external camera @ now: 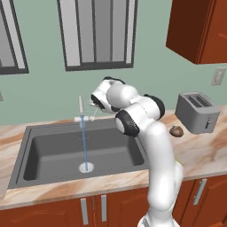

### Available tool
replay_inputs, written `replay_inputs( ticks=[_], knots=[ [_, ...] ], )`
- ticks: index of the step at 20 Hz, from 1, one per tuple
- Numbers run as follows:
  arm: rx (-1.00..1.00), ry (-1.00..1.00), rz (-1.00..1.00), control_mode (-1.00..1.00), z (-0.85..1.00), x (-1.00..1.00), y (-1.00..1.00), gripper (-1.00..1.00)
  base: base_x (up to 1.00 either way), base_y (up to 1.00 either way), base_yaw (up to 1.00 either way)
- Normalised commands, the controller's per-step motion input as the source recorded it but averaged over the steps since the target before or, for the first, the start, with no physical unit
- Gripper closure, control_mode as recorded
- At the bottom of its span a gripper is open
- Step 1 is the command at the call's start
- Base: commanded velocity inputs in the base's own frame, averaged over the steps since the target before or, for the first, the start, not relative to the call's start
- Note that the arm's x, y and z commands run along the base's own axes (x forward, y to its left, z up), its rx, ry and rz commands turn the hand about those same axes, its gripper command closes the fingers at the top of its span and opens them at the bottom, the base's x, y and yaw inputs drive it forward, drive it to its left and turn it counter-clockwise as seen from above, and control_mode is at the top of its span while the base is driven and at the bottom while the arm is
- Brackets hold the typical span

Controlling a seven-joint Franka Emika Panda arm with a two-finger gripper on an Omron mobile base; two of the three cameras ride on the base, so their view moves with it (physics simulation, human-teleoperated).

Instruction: Turn on the sink faucet. Then move the lemon wedge from the counter to the sink. Turn off the sink. Move the vegetable from the sink to the pot next to the stove. Finally move the pot to the front left burner.

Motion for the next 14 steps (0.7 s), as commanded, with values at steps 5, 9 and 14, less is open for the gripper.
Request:
replay_inputs(
  ticks=[5, 9, 14],
  knots=[
    [0.00, 0.00, 0.00, -1.00, 0.49, -0.39, -0.23, -1.00, 0.00, 0.00, 0.00],
    [0.00, -0.03, 0.00, -1.00, 0.48, -0.35, -0.22, -1.00, 0.00, 0.00, 0.00],
    [0.00, -0.08, 0.00, -1.00, 0.39, -0.45, -0.18, -1.00, 0.00, 0.00, 0.00]
  ],
)
